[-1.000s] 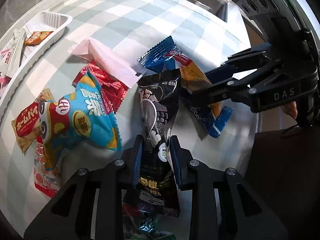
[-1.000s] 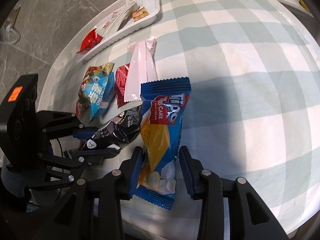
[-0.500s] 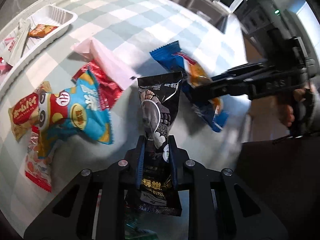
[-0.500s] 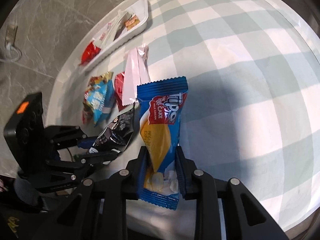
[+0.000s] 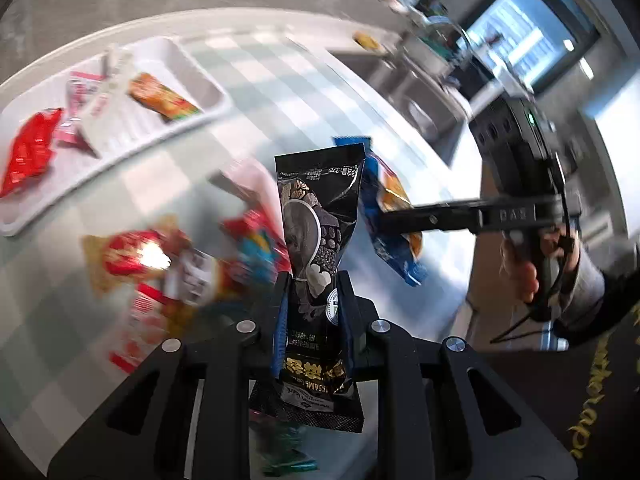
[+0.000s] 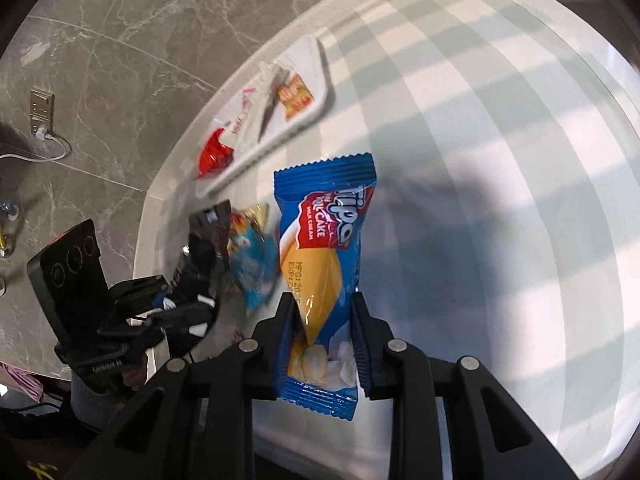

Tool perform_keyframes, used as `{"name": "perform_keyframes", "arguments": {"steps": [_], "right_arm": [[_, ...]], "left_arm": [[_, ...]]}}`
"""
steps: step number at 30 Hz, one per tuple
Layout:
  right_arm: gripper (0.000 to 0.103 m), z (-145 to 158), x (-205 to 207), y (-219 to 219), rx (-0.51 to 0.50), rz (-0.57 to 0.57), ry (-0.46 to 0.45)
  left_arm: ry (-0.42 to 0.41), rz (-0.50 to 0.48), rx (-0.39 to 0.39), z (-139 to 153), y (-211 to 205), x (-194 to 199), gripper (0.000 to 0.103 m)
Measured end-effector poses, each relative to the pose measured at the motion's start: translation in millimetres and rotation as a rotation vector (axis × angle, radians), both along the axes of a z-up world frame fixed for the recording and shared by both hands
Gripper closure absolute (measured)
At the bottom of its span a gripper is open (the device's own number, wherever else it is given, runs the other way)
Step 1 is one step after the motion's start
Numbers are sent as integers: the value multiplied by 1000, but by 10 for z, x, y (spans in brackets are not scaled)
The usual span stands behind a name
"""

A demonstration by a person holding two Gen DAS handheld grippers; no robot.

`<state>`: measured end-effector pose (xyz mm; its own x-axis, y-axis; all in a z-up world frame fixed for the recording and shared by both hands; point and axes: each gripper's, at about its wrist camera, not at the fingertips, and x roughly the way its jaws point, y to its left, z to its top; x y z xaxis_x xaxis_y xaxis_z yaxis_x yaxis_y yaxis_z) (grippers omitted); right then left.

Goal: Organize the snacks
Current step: 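Carry the black packet and Tipo cake into the white tray and release both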

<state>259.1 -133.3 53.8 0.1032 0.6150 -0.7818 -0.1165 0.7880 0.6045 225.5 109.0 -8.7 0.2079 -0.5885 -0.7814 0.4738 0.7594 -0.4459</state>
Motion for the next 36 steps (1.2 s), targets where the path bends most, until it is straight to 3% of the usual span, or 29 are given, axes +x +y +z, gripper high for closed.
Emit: {"name": "perform_keyframes", "arguments": {"steps": [16,28,36], "right_arm": [[74,158,1000,695,-2,119,-94],[74,-27,1813,1222,-64,170,-117],[74,-216,2152,1397,-108,184,-120]], "left_arm": [[-15,377,4,219,1533,1170,84],[3,435,139,-11,2137,2173,84],[43,444,182,-271,2305,2509,84]]}}
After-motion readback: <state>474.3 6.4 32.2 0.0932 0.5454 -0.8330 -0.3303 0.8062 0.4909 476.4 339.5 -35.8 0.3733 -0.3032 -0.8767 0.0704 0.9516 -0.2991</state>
